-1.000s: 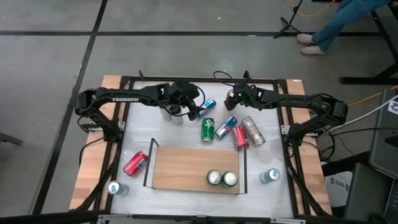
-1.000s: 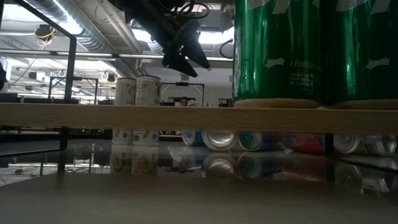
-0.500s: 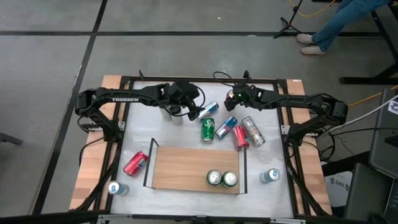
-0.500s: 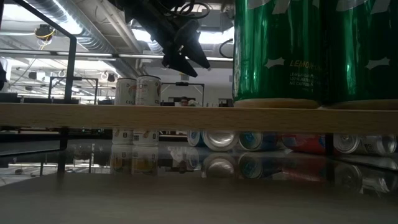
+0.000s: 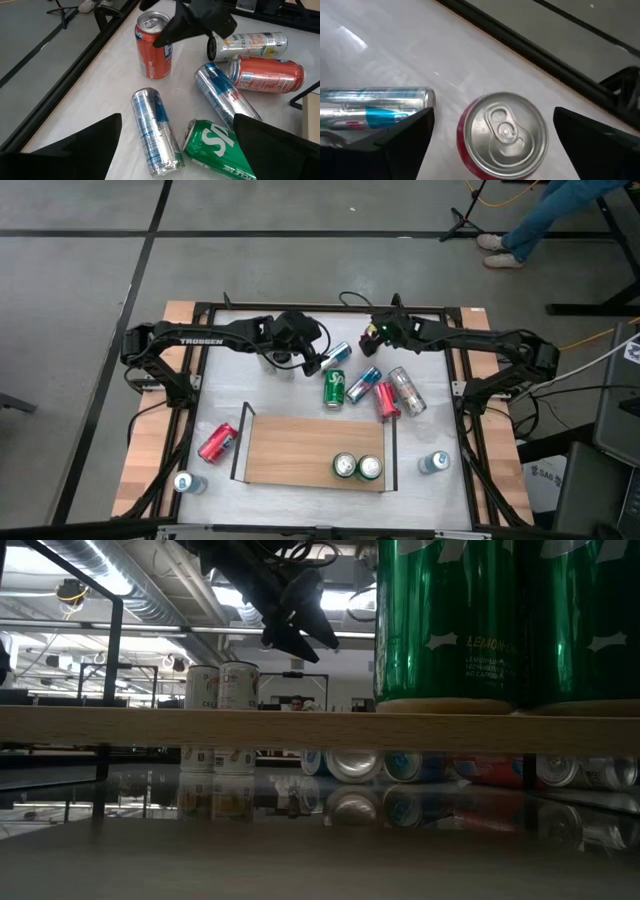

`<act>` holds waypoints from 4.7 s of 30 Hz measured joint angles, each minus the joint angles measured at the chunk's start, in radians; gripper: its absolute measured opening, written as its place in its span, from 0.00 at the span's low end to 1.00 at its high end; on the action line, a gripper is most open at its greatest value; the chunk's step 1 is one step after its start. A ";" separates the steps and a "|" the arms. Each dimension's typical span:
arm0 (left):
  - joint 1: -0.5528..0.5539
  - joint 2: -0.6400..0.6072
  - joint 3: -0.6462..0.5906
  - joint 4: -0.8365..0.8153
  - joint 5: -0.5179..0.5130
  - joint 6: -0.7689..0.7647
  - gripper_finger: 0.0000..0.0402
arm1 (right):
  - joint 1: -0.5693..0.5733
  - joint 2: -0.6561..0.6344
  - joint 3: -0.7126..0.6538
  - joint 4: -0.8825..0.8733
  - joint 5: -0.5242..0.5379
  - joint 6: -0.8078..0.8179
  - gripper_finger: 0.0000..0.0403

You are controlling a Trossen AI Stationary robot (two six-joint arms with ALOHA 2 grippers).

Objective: Place canned beverage on shelf
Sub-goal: Put the top center red soda can on the shelf

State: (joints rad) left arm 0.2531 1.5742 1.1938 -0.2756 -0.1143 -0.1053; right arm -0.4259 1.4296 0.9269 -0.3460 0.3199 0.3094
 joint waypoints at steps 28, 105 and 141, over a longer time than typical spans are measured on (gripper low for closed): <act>0.000 0.000 0.000 0.000 0.000 0.000 0.94 | -0.278 0.000 0.266 -0.421 -0.628 -1.107 0.99; -0.006 0.000 0.000 0.000 0.000 0.002 0.94 | -0.261 0.225 0.264 -0.401 -0.574 -1.028 0.68; -0.006 0.000 0.000 0.000 0.000 0.002 0.94 | -0.044 0.145 0.263 -0.382 -0.377 -0.398 0.72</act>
State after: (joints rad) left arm 0.2472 1.5742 1.1938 -0.2754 -0.1143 -0.1032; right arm -0.4695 1.5745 1.1896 -0.7283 -0.0566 -0.0882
